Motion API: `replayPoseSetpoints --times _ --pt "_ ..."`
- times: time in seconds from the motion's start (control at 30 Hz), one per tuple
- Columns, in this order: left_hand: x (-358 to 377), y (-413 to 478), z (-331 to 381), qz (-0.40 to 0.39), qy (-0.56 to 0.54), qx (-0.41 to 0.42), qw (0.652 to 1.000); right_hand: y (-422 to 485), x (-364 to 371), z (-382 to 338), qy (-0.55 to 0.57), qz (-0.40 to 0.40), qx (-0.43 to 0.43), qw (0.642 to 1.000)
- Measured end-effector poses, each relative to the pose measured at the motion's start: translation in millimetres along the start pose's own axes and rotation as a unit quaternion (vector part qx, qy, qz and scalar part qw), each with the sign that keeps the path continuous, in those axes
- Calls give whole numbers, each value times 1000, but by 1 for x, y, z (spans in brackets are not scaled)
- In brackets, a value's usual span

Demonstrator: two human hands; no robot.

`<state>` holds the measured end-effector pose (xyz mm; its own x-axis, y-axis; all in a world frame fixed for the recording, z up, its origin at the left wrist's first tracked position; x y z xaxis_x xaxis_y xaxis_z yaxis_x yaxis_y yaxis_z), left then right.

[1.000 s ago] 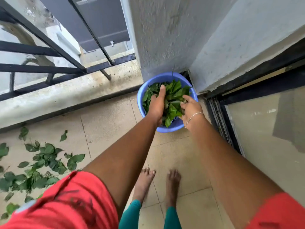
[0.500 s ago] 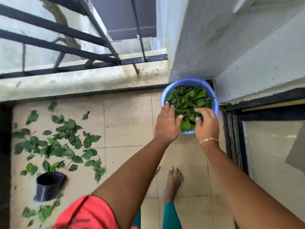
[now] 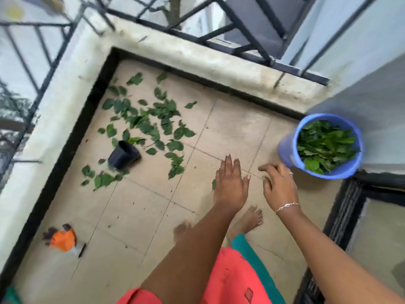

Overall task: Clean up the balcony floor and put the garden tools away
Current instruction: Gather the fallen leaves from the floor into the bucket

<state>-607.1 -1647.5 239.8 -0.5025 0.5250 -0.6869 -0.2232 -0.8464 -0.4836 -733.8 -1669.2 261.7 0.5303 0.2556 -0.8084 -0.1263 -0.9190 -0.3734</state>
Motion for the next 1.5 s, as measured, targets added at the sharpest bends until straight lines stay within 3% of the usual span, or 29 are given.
replayPoseSetpoints --times 0.2,0.47,0.67,0.83,0.97,1.17,1.37,1.5 --pt "-12 -100 -118 45 -73 -116 990 -57 81 -79 -58 -73 -54 994" --pt "-49 -264 -280 104 -108 -197 969 -177 201 -210 -109 -147 -112 977" --pt "-63 -352 -353 143 -149 -274 939 -243 270 -286 -105 -190 -172 961" --pt "-58 -368 -394 192 -202 -343 897 -252 315 -316 -123 -243 -204 940" --pt "-59 -368 -415 280 -289 -414 816 -237 339 -338 -173 -276 -213 921" --pt "-34 -375 -448 372 -350 -538 670 -224 406 -351 -279 -328 -312 847" --pt "30 -370 -515 420 -386 -523 634 -226 533 -334 -406 -372 -420 722" --pt "108 -356 -585 426 -407 -520 618 -218 643 -316 -400 -403 -435 699"
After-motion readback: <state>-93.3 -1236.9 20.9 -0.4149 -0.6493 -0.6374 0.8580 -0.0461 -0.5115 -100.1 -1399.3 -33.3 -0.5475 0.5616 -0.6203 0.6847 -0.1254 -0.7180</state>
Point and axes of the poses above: each hand's wrist, its own y-axis towards the middle knuckle, its own x-axis out of the palm, z = x × y, the point moved 6 cm from there along y, towards the middle knuckle, and after that the axes turned 13 degrees about x, right-handed, at the moved point
